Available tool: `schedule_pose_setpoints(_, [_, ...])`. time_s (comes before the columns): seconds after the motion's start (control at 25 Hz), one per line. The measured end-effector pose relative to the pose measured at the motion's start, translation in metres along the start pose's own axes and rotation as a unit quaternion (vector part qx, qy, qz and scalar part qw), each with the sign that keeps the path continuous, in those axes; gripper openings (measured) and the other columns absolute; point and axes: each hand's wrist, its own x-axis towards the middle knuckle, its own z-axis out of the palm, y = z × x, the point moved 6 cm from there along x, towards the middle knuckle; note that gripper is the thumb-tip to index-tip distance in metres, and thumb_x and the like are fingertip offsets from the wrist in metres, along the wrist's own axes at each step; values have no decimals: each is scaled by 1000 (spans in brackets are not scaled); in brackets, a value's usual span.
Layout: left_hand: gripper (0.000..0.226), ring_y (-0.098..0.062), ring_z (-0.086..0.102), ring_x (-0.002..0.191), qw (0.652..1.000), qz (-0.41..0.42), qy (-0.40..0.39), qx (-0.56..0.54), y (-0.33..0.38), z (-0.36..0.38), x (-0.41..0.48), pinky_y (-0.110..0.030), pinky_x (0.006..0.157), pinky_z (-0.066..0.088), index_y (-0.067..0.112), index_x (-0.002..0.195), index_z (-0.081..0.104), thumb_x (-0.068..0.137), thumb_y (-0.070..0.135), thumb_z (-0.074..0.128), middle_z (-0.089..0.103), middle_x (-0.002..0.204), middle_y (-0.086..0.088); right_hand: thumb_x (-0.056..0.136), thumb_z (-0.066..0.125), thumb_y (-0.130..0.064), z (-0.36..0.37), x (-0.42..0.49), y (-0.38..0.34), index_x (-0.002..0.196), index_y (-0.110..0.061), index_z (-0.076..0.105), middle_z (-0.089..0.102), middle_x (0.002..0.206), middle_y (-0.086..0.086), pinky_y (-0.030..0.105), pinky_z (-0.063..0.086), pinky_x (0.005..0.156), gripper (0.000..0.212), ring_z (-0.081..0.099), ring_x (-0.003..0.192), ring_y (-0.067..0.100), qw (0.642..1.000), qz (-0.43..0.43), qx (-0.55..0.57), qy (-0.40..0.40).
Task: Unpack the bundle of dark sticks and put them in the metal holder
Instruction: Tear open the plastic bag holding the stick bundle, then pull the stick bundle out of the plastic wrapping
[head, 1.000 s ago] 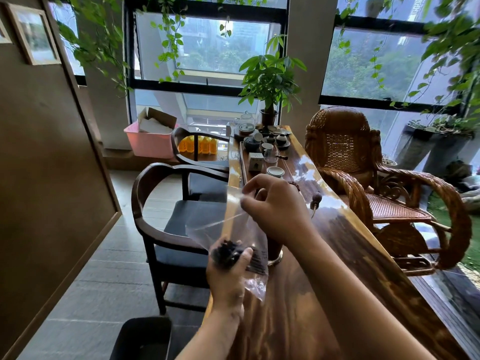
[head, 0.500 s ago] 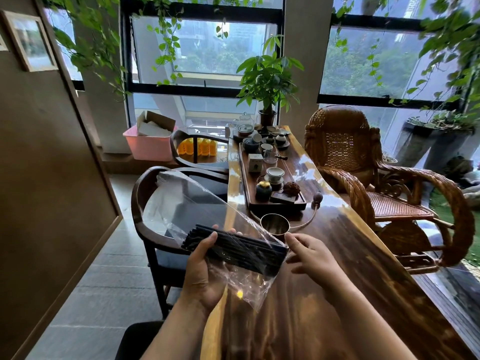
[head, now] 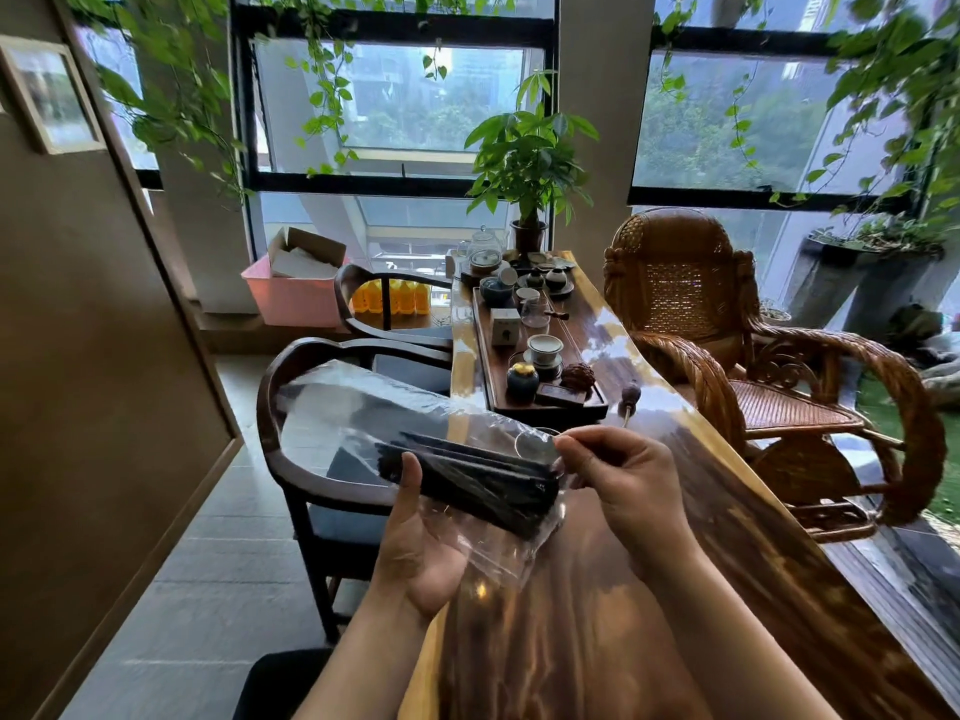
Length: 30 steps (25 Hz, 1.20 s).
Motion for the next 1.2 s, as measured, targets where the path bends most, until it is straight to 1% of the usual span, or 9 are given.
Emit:
schedule_pose_setpoints(0.16, [57,-37,68,115,998,50,-39,-7,12,14,3,-50,89,57,5,111,76,69,41,85,73,119,-20,83,77,-18,-2,4,-19,92,-20,79,79,85,5,29,61,72,9,75,81,22,999,-50,-9,3])
schedule_pose_setpoints(0.28, [66,-36,64,120,996,75,-47,-13,20,22,8,-53,100,50,9,116,73,58,33,94,71,121,-16,81,77,-27,-1,1,-11,107,-17,73,78,96,11,34,62,81,28,76,91,25,995,9,90,-32])
schedule_pose_setpoints(0.36, [55,-33,69,112,994,83,-65,-18,23,26,11,-51,94,55,9,108,76,60,30,93,74,114,-14,82,78,-22,3,-6,-2,106,-16,74,78,98,13,41,62,86,25,75,96,29,994,37,95,-48])
schedule_pose_setpoints(0.48, [60,-30,68,115,994,80,-69,-12,23,29,12,-51,99,52,10,113,74,60,29,94,73,119,-11,84,75,-7,0,-10,4,90,-10,79,78,91,14,46,62,83,8,74,90,33,996,31,87,5])
schedule_pose_setpoints(0.64, [57,-30,64,123,992,107,-66,-15,25,32,9,-53,103,50,19,108,77,56,28,96,72,123,-9,85,72,-4,-7,-8,-1,91,-8,75,77,87,12,29,62,74,7,74,84,21,992,15,110,62])
schedule_pose_setpoints(0.8, [63,-34,66,119,992,106,-57,-44,24,37,9,-58,90,56,22,111,72,53,27,97,70,128,-11,90,66,-9,-8,-9,8,99,0,67,77,91,19,34,62,80,13,75,89,29,977,67,192,59])
schedule_pose_setpoints(0.96, [59,-31,69,114,991,125,-29,-29,28,35,10,-56,103,48,19,99,73,47,29,99,73,116,-9,98,58,-6,-22,-13,10,94,-9,68,77,88,15,36,63,73,11,75,83,27,968,62,200,139])
schedule_pose_setpoints(1.08, [60,-33,68,113,991,129,-19,7,34,31,6,-57,103,49,18,109,73,54,27,96,72,118,-12,100,55,-8,-31,-12,10,88,-18,67,78,90,14,38,63,65,20,78,82,31,952,65,248,165])
schedule_pose_setpoints(1.2, [68,-34,70,110,984,162,23,74,51,14,-1,-53,87,56,35,137,53,74,24,79,72,122,-13,99,56,-10,-43,-11,6,84,-21,67,78,86,14,39,63,63,22,78,77,31,952,43,244,177])
